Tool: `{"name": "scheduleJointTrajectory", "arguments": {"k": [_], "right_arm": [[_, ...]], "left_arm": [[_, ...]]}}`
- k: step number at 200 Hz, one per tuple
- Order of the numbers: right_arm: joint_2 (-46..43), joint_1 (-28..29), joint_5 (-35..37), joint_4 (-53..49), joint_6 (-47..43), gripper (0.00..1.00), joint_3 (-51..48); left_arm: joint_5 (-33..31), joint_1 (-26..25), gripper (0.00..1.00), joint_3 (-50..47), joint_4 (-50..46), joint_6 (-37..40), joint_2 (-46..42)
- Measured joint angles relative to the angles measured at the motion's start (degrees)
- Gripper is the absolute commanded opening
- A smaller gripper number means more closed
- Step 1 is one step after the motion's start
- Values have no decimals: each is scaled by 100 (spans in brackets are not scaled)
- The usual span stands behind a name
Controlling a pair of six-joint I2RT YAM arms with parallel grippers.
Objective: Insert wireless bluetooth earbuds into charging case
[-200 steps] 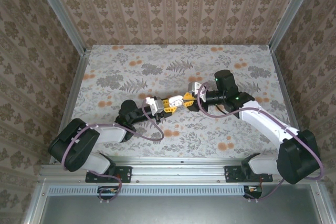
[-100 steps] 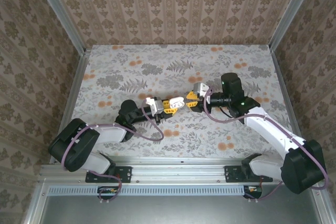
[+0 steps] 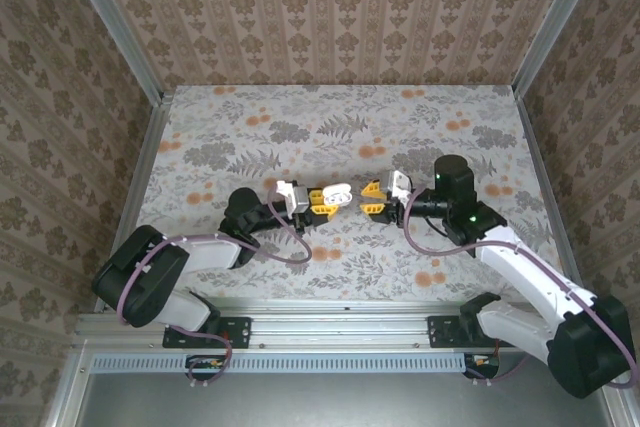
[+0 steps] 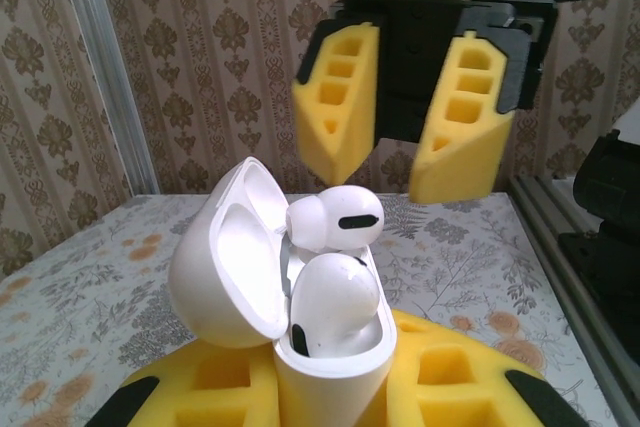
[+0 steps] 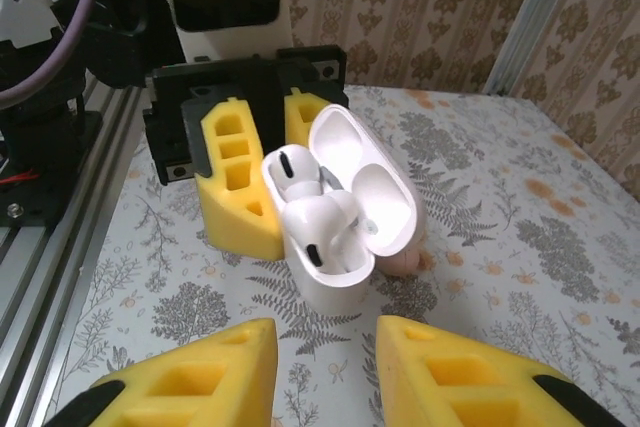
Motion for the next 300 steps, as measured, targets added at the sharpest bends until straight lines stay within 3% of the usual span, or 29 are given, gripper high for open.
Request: {"name": "scheduleJointTrajectory", "arguments": {"k": [113,190,300], "right_arm": [[-824,157,490,874,592,35,-780],[-490,492,1510,1027,1709,63,-402],[122,529,1598,1572,2846,72,-17]], "left_arm": [[57,2,0,184,17,-1115,-2],[55,-4,0,249,15,-1303,-68],[59,-44,0,291,7,-1224,-98]]}}
